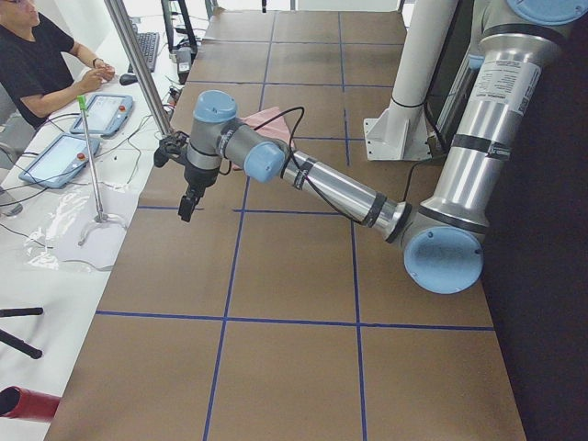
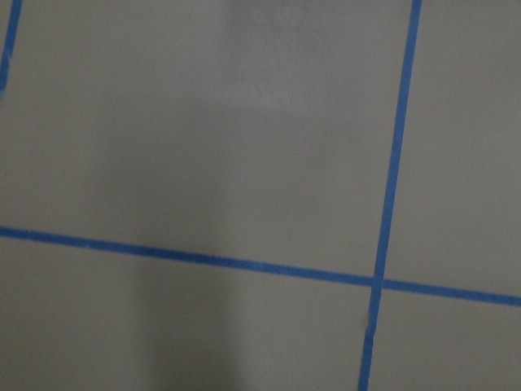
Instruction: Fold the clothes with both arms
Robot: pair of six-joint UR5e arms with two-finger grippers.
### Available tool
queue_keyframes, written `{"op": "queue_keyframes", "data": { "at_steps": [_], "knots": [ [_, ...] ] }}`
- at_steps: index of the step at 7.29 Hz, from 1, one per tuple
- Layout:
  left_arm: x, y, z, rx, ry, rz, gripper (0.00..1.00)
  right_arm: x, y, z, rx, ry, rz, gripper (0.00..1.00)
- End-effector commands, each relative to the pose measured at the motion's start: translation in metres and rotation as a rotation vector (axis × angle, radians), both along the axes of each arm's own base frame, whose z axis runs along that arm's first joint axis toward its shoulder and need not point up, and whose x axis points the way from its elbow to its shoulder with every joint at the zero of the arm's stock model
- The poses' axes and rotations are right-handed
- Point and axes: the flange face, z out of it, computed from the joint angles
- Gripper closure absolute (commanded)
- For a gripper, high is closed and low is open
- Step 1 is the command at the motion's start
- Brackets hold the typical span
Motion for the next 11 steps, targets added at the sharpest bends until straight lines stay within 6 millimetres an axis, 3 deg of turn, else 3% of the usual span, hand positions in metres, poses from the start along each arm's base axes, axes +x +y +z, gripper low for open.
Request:
{"op": "queue_keyframes", "data": {
  "at_steps": [1,2,3,7,9,11],
  "knots": [
    [-0.014,0.054,0.077,-0.098,0.082,0.071,0.0,0.018,0.058,0.02,-0.013,-0.036,-0.023,0.0],
    [-0.014,0.063,0.126,-0.164,0.063,0.074,0.0,0.017,0.06,0.038,-0.045,-0.03,-0.025,0.0],
    [-0.014,0.068,0.154,-0.192,0.068,0.083,0.0,0.017,0.056,0.046,-0.058,-0.023,-0.025,0.0],
    [-0.02,0.083,0.177,-0.243,0.036,0.135,0.0,0.021,0.063,0.078,-0.129,-0.02,-0.016,0.0],
    [-0.023,0.086,0.183,-0.241,0.016,0.195,0.0,0.043,0.065,0.095,-0.16,-0.031,0.027,0.0],
    [-0.024,0.088,0.183,-0.241,0.02,0.195,0.0,0.066,0.071,0.124,-0.2,-0.04,0.059,0.0]
  ]
}}
